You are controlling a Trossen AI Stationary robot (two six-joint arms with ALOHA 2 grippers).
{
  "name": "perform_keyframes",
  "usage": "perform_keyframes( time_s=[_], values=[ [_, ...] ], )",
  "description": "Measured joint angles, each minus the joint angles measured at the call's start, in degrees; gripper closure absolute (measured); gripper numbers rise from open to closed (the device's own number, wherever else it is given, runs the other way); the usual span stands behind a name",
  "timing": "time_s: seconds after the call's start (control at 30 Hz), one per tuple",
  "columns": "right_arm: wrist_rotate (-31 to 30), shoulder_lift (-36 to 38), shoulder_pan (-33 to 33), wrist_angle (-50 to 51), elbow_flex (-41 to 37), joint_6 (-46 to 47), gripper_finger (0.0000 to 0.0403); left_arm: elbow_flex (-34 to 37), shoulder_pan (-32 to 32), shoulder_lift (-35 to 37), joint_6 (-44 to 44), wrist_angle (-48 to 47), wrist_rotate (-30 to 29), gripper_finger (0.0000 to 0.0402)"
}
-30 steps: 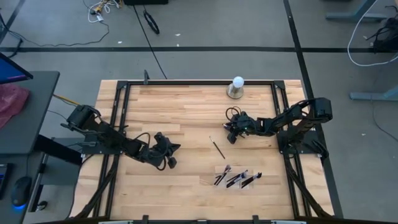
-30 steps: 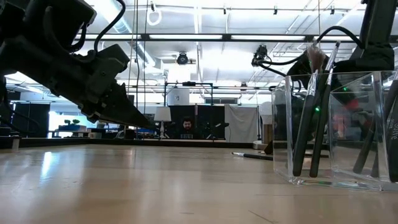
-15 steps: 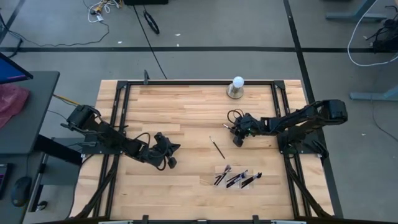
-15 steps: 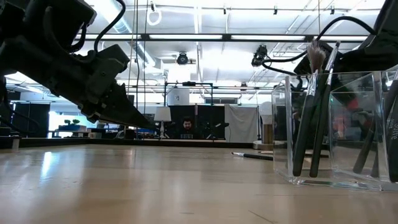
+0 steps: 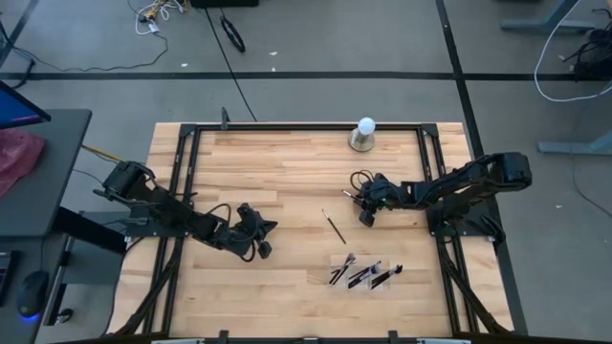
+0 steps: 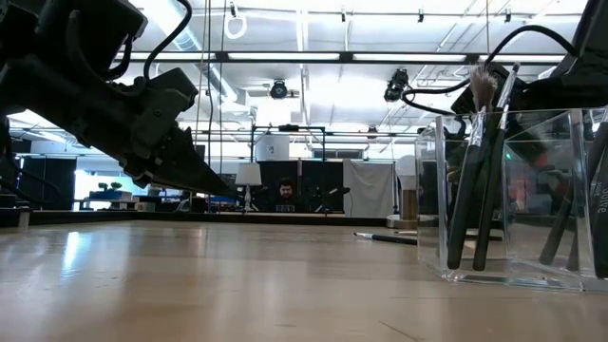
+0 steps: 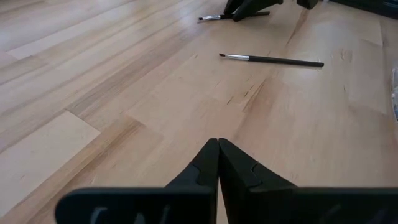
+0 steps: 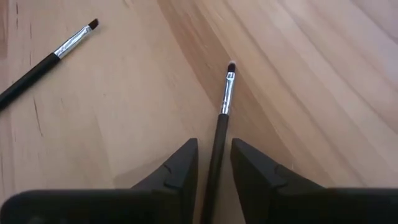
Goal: Put items in baskets/containers
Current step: Put the eyeshadow brush into the middle section of the transparent organizer
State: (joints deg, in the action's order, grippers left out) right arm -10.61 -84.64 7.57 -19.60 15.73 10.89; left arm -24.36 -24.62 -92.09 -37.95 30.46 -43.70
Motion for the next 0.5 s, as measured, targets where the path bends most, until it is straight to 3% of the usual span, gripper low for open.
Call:
perform_keyframes(
  time_s=[0.5],
  values=[
    [-2.89,-1.54,0.15,-6.47,0.02,3.68,0.0296,0.0,0.0,0.0,0.07,0.0,-0.2,0.039]
  ],
)
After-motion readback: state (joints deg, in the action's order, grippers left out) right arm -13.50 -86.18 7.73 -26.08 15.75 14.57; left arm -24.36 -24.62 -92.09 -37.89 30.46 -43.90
